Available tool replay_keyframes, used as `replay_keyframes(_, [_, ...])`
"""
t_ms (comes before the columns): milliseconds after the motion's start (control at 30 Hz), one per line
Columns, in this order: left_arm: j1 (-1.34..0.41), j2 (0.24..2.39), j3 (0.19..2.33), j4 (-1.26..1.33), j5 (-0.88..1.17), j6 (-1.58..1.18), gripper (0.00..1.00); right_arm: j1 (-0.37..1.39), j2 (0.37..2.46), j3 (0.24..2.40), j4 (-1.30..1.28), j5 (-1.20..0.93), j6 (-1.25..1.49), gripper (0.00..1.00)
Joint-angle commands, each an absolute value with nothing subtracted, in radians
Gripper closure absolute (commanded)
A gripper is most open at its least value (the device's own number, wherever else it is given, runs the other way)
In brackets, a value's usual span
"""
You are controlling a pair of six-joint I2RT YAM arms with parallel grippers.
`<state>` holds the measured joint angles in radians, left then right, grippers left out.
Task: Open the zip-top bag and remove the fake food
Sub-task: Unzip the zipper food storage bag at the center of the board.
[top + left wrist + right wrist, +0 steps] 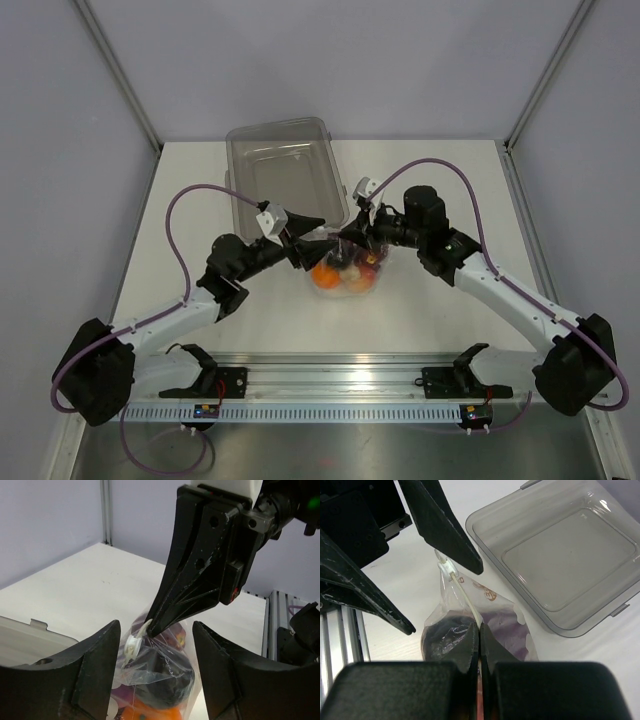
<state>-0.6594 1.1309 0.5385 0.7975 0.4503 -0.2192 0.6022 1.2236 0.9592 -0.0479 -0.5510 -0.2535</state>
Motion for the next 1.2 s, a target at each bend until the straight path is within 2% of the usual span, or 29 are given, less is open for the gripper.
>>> replay_keyframes(0, [-0.661,1.101,0.505,0.937,0.411,-0.222,0.36,0.604,1.148,0.942,0.072,-0.568,-0.189,1.00])
replay_keyframes(200, [-0.660,1.112,0.451,1.066,0.383,-0.229,0.30,0.604,1.100,0.888,0.138,-0.589,-0.123,1.00])
replay_keyframes(400, [-0.661,1.152,0.460,1.117,0.416,-0.242,0.29,0.604,1.088,0.873,0.167,-0.612,-0.089,1.00])
replay_keyframes(633, [-0.660,1.184,0.474,1.121,0.449,-0.255,0.42,0.604,1.049,0.845,0.202,-0.594,-0.075,1.00])
replay_keyframes(767, [-0.660,1.186,0.479,1.121,0.471,-0.262,0.61,0.604,1.034,0.836,0.213,-0.586,-0.069,1.00])
replay_keyframes(1000, [-0.661,1.186,0.486,1.123,0.515,-0.278,0.62,0.606,1.020,0.828,0.218,-0.577,-0.064,1.00])
replay_keyframes(1167, [-0.660,1.177,0.491,1.117,0.532,-0.285,0.56,0.604,1.016,0.825,0.222,-0.572,-0.060,1.00])
